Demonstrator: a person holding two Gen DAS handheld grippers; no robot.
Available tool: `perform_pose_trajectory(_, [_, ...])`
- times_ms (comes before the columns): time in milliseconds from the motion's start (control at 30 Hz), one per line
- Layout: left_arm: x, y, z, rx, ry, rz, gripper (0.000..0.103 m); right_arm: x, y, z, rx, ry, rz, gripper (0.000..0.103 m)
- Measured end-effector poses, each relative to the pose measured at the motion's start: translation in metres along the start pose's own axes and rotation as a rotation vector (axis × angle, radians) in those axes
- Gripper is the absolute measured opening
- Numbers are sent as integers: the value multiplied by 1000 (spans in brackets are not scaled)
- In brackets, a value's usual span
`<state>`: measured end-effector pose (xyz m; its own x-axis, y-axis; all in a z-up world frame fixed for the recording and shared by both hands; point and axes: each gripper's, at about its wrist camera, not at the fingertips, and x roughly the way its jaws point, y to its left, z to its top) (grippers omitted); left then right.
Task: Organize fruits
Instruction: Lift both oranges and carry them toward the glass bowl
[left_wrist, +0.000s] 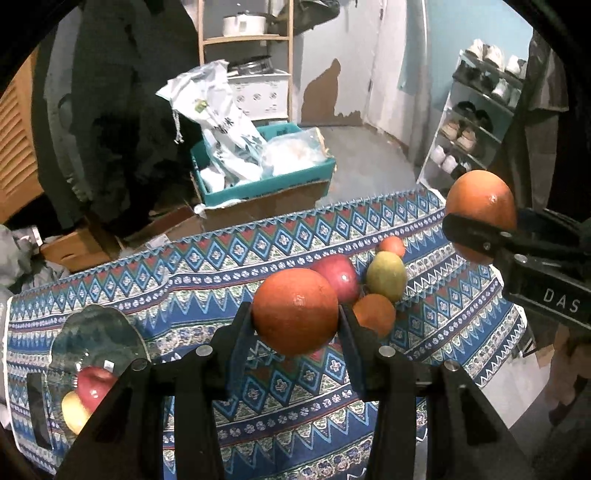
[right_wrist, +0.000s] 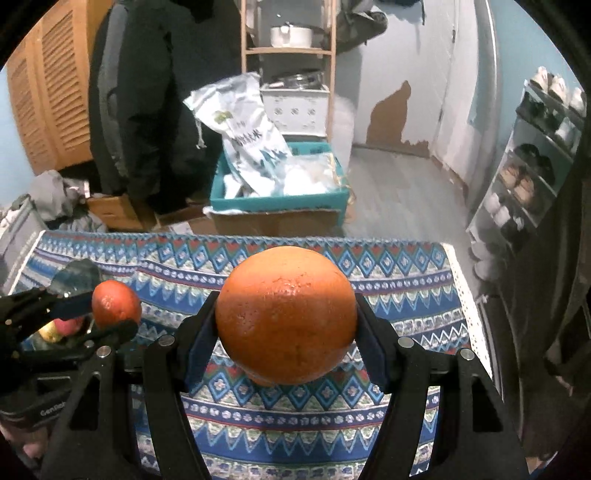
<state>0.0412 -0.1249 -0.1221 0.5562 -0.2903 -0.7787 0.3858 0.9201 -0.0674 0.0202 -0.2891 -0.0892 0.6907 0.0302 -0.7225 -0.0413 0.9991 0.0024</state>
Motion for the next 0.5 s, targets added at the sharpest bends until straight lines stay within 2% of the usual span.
perform_pose_trajectory(500, [-25,42,-4,-82,-41,28,46,-10,47,20,-65,-45,51,69])
